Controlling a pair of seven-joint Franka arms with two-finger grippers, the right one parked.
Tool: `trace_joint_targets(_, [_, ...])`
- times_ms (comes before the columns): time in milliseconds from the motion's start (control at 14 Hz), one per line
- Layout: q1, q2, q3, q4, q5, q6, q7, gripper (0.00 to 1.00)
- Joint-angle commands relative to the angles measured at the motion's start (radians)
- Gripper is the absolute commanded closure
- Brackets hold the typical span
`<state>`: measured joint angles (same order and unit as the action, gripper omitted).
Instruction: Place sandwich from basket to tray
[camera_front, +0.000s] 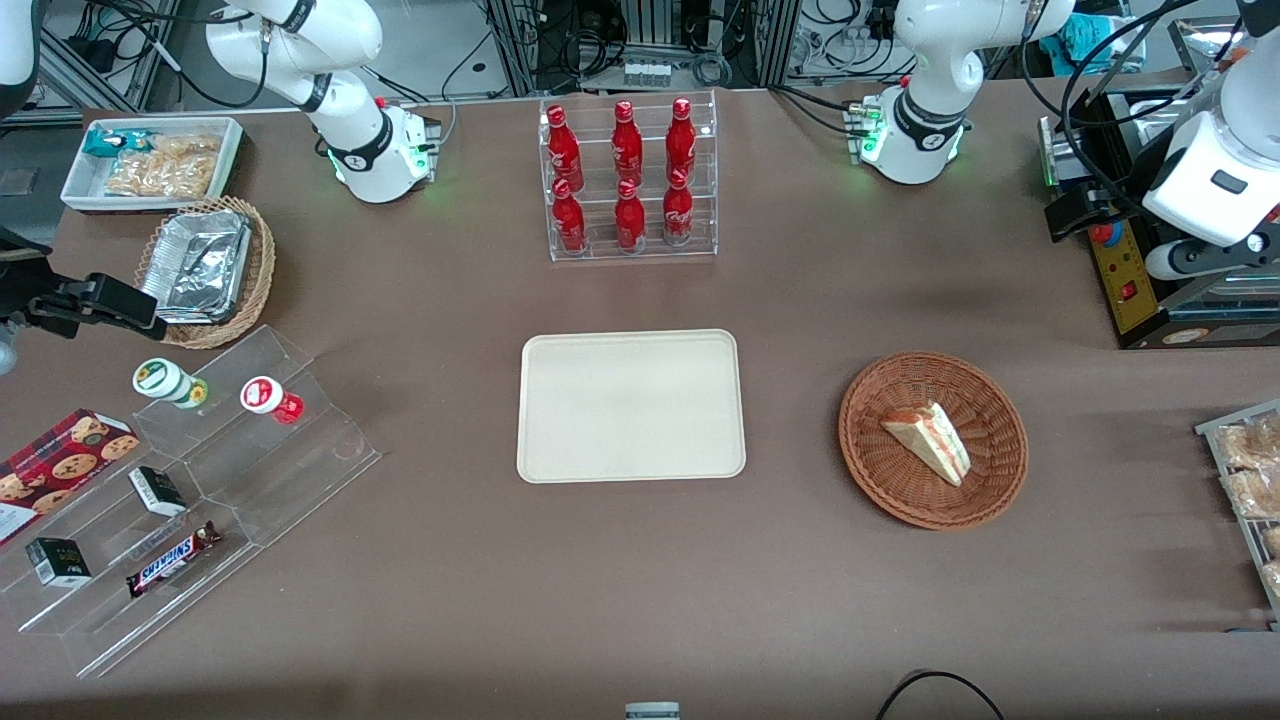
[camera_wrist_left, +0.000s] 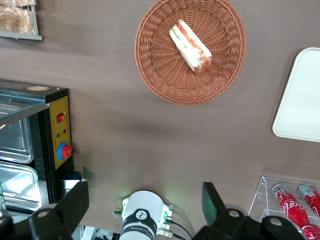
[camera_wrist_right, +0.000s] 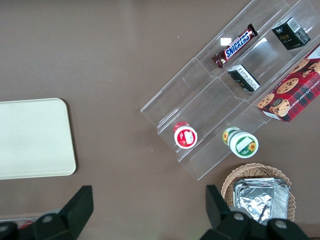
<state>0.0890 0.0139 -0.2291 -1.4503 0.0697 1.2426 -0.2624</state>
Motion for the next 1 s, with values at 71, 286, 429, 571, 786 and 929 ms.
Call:
trace_joint_targets(71, [0.006,-0.002,-0.003,0.002,0.007,-0.009,0.014,0.00])
trace_joint_targets(286, [0.008,0.027,0.000,0.001,0.009,-0.015,-0.021,0.00])
trace_joint_targets(429, [0.005,0.056,0.001,-0.031,0.009,0.000,-0.232,0.00])
trace_joint_targets(571, [-0.002,0.115,0.000,-0.051,0.009,0.043,-0.308,0.00])
trace_joint_targets(786, [-0.005,0.187,0.000,-0.171,0.010,0.212,-0.357,0.00])
trace_joint_targets(929, [-0.005,0.234,-0.001,-0.263,0.009,0.386,-0.449,0.00])
